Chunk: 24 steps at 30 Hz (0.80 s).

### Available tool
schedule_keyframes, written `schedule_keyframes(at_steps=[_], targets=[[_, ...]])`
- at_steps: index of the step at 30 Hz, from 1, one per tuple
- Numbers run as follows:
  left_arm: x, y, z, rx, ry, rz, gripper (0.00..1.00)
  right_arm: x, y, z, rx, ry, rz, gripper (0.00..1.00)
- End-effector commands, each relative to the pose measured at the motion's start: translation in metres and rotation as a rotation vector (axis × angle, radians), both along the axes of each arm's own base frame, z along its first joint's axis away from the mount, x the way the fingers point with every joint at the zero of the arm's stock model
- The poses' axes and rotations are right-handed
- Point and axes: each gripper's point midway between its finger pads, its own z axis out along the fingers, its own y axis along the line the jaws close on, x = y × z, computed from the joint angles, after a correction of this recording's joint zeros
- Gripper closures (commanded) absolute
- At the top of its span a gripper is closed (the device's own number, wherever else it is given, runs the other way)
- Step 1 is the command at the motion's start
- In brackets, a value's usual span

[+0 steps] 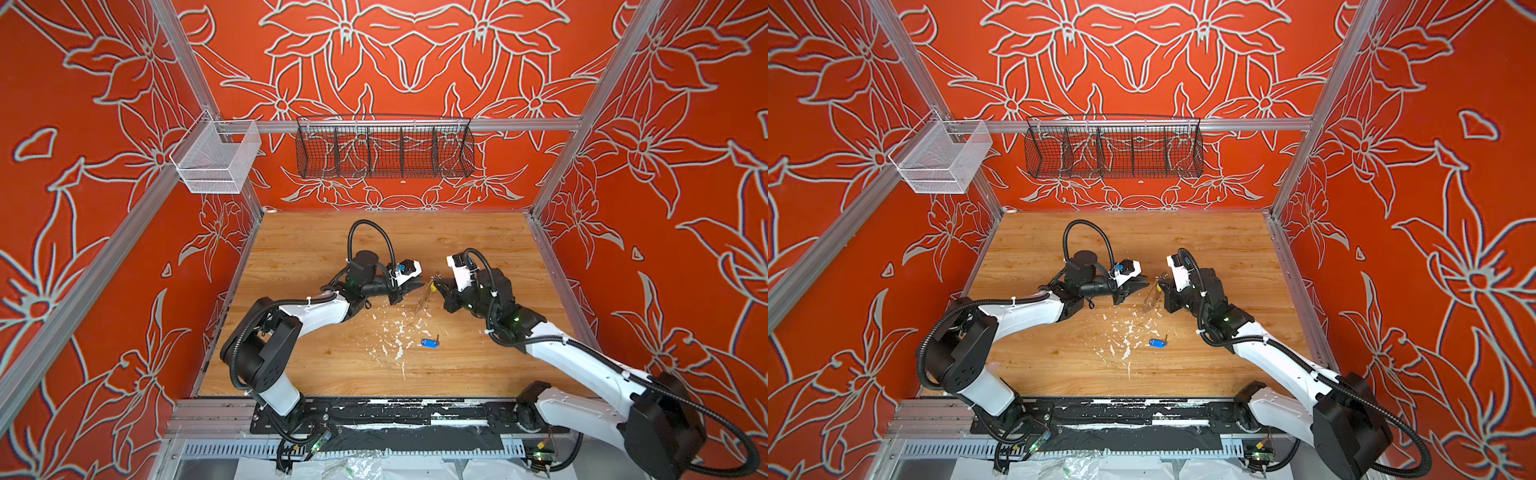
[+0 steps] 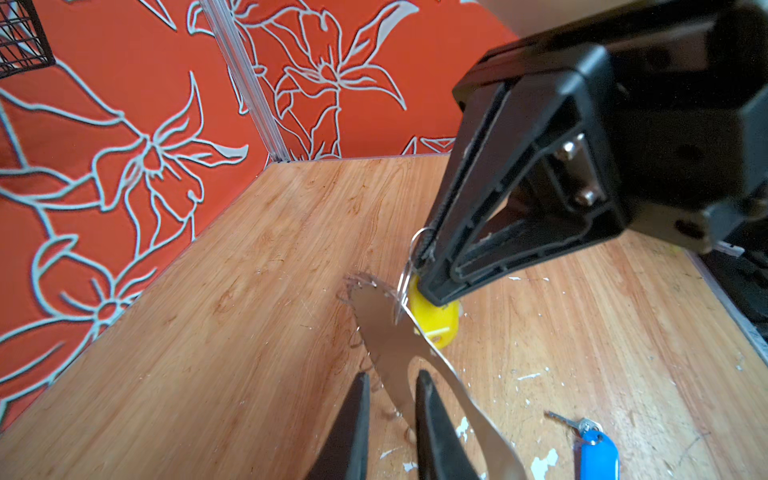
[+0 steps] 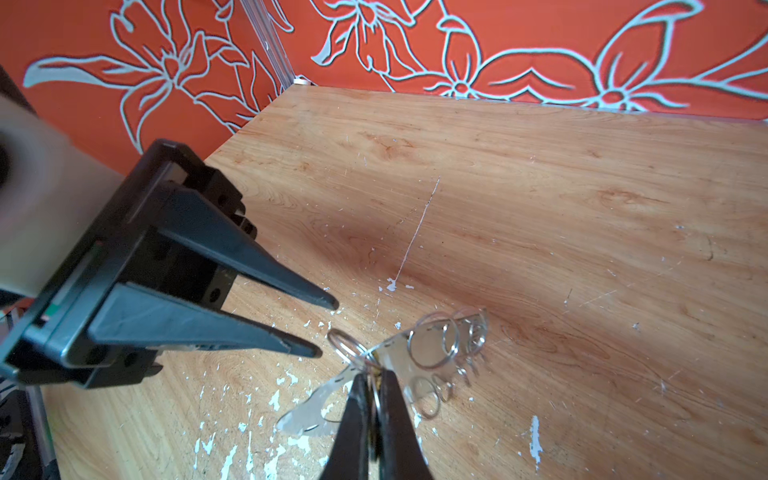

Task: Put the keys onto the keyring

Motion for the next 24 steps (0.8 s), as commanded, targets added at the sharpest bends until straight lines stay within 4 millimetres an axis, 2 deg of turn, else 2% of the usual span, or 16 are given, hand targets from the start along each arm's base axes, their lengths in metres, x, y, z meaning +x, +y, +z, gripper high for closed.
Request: schedule_keyframes(at_steps=[1, 11, 18, 24], targets=[[0.0, -0.003, 0.019, -0.019, -0.029, -0.019, 0.79, 0.001, 0.01, 0.033, 0.025, -0.076, 0.046, 1.0], [-0.012, -0.006, 0.022, -0.001, -0.047, -0.062, 0.77, 0.006, 0.02, 0.03, 0.016, -0.059, 0.06, 1.0], [-0.009, -0.002, 0.02, 0.007, -0.044, -0.02, 0.76, 0.007, 0.023, 0.029, 0.011, -0.058, 0.066, 1.0], [-0.005, -0.002, 0.026, 0.012, -0.046, -0.004, 0.76, 0.005, 0.028, 0.026, 0.004, -0.052, 0.083, 1.0]])
